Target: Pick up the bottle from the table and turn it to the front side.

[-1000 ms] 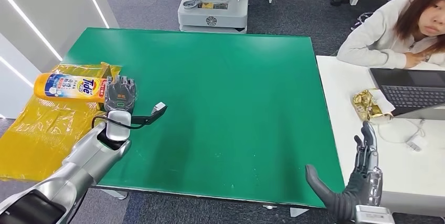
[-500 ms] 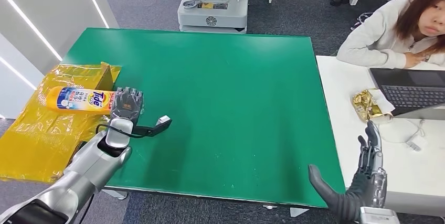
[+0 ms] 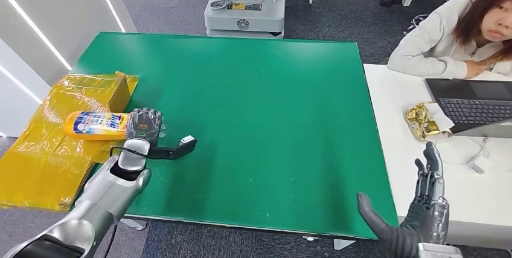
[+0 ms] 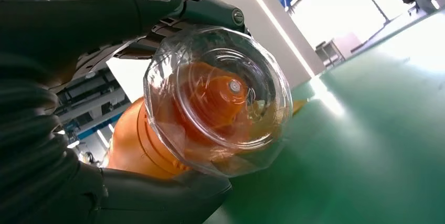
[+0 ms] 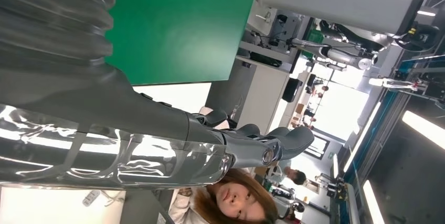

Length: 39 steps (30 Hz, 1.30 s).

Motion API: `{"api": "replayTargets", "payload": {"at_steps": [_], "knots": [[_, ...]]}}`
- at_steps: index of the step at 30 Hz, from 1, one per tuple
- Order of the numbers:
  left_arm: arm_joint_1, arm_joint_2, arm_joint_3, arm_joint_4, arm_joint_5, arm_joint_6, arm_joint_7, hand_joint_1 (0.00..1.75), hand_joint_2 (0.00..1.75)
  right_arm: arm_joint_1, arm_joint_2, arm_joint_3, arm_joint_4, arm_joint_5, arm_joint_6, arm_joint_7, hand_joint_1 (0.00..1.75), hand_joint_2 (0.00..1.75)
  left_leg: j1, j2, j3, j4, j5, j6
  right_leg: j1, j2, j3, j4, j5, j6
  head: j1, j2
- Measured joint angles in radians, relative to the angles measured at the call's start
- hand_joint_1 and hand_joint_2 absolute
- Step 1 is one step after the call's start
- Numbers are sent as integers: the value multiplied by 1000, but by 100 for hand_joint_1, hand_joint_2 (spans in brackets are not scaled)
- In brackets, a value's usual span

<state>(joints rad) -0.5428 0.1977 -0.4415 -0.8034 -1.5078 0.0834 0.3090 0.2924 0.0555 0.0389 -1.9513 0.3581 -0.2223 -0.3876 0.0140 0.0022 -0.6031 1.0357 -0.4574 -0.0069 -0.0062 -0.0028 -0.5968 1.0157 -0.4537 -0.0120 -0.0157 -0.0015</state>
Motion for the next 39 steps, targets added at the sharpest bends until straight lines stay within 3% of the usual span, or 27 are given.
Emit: {"api": "replayTargets", "payload": {"at_steps": [8,9,12,13,21,31,36,39], "knots": [[-1,-14,66,67,0,5,-14,175,175,6,0,0,-2,-2,-2,6,0,175,0,0,0,0,0,0,0,0,0,0,0,0,0,0],[-1,-14,71,72,0,6,-14,166,175,7,0,0,-2,-1,-2,7,0,175,0,0,0,0,0,0,0,0,0,0,0,0,0,0],[-1,-17,83,85,0,6,-16,35,175,8,0,0,-5,0,-3,9,0,175,0,0,0,0,0,0,0,0,0,0,0,0,0,0],[-2,-19,88,90,0,6,-18,0,175,8,0,0,-6,0,-3,9,0,175,0,0,0,0,0,0,0,0,0,0,0,0,0,0],[-16,-31,124,123,0,27,-41,0,175,12,0,0,-10,2,-1,20,0,175,0,0,0,0,0,0,0,0,0,0,0,0,0,0],[-15,-67,198,123,37,49,-166,0,175,17,0,0,-20,10,18,22,0,175,0,-1,0,0,0,0,0,-1,1,0,0,0,0,0],[23,-112,241,58,220,46,-312,0,175,21,0,-1,-25,10,37,21,0,175,0,-1,0,0,0,0,0,-2,1,0,0,0,0,0],[83,-152,267,-55,517,25,-422,0,175,26,0,-3,-28,7,40,21,0,175,0,0,0,0,0,0,0,-1,1,0,0,0,0,0]]}}
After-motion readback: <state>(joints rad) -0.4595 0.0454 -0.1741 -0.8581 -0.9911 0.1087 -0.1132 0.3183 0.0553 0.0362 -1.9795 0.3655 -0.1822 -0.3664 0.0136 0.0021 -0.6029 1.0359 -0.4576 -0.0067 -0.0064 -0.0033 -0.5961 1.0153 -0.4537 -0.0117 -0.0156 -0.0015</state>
